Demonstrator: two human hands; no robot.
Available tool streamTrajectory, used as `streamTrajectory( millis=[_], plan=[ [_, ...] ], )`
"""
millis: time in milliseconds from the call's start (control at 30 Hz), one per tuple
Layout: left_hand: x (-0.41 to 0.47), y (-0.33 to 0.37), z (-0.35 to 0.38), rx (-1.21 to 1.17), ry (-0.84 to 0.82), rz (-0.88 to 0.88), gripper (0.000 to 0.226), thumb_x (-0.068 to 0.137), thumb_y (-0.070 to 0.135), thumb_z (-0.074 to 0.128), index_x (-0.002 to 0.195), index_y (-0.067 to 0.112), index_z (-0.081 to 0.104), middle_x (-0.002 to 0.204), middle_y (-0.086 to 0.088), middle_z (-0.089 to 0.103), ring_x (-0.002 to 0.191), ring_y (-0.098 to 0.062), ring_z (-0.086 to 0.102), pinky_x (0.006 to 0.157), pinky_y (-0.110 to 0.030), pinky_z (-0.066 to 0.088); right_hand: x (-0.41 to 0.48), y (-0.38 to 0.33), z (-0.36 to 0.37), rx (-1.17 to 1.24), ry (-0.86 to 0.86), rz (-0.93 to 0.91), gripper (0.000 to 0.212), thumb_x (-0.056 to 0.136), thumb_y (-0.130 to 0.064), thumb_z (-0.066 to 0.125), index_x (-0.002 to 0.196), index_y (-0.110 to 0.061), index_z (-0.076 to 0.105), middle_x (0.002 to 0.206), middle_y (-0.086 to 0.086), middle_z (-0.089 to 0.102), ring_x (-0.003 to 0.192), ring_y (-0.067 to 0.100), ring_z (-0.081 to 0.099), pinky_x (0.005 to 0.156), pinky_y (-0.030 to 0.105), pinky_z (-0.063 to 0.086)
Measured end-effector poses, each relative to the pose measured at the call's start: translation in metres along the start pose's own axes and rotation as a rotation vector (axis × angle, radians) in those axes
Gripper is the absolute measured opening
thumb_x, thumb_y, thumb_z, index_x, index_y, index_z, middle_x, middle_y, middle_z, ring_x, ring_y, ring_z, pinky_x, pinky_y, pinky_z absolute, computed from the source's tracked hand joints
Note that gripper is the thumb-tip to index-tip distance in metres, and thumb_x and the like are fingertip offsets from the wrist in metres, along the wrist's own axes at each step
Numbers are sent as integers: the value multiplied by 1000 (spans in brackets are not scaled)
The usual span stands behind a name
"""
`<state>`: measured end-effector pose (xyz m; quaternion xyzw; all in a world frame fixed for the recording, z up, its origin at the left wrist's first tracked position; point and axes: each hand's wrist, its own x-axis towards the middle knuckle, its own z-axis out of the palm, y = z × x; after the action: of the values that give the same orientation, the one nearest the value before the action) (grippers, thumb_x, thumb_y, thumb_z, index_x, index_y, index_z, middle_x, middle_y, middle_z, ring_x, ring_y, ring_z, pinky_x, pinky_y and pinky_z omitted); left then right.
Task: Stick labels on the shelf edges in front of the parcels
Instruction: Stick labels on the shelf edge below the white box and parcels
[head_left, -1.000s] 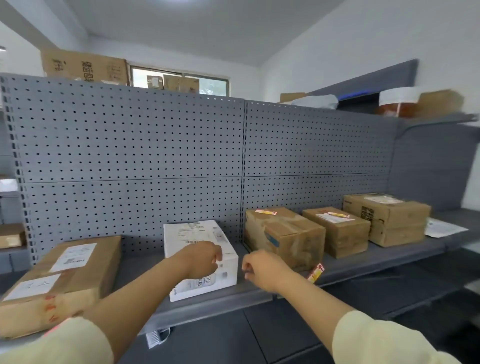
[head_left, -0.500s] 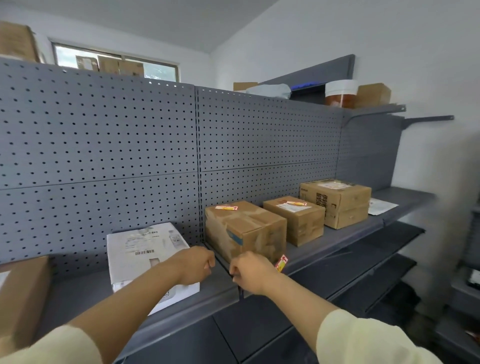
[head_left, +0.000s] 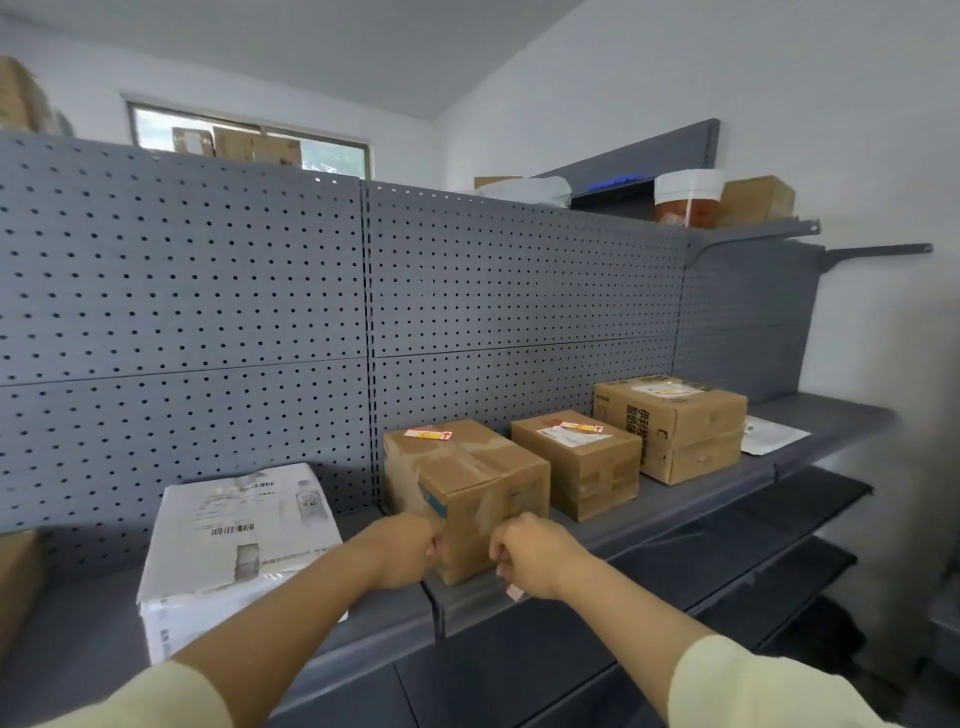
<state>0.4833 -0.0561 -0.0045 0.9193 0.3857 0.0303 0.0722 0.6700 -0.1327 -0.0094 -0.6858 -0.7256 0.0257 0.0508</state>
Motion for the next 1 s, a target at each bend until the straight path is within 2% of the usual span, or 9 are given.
streamTrajectory(
  millis=[67,100,167,367,533,667,767,867,1000],
  plan=[
    [10,11,4,8,-15,-37,14,91,13,42,82,16,52,106,-12,62,94,-27,57,78,-30,42,3,21,-1,-6,-8,-12,20,92,-21,59,113,-21,62,116,6,61,100,25,60,86,37,52],
    [16,16,6,9,-17,-57,18,90,13,42,75,21,46,101,-11,60,89,-25,54,76,-30,41,4,31,-2,-17,-7,-25,21,93,-22,58,113,-21,62,118,6,60,102,25,59,87,38,51],
    [25,26,11,4,-21,-93,21,89,14,43,71,26,42,97,-8,58,85,-21,50,73,-30,41,4,49,-2,-30,-5,-54,22,93,-21,56,114,-19,63,120,7,59,105,25,58,90,40,51],
    [42,54,24,32,-60,-155,8,89,13,42,87,14,50,96,-11,57,88,-29,56,70,-30,41,10,76,4,-30,-12,-97,21,93,-19,54,111,-19,64,118,7,60,104,25,58,91,40,51],
    [50,57,26,39,-53,-149,20,92,15,42,100,8,58,103,-10,60,86,-22,49,77,-33,44,16,84,12,-111,-8,-120,22,92,-14,53,111,-17,64,117,9,62,105,27,58,90,43,51],
    [54,54,30,44,-73,-176,24,91,13,43,104,2,60,108,-16,63,85,-24,52,72,-30,40,22,83,17,-160,-18,-122,22,92,-12,52,111,-15,65,117,10,62,105,29,58,89,43,51],
    [54,52,33,52,-83,-196,24,92,12,44,108,2,58,115,-17,61,101,-32,59,81,-36,46,32,86,18,-126,-20,-126,22,92,-12,52,109,-18,64,118,9,60,104,26,58,88,40,50],
    [51,46,40,49,-96,-203,28,92,15,46,117,8,57,121,-13,61,109,-31,59,90,-39,49,44,87,21,-100,-30,-129,23,91,-13,52,108,-23,64,120,6,59,104,25,57,88,38,49],
    [49,37,54,10,-122,-207,35,91,15,47,124,12,58,128,-9,61,116,-29,58,98,-42,49,54,84,36,-193,-55,-162,28,90,-10,54,114,-21,63,123,8,57,107,26,57,88,37,47]
  ],
)
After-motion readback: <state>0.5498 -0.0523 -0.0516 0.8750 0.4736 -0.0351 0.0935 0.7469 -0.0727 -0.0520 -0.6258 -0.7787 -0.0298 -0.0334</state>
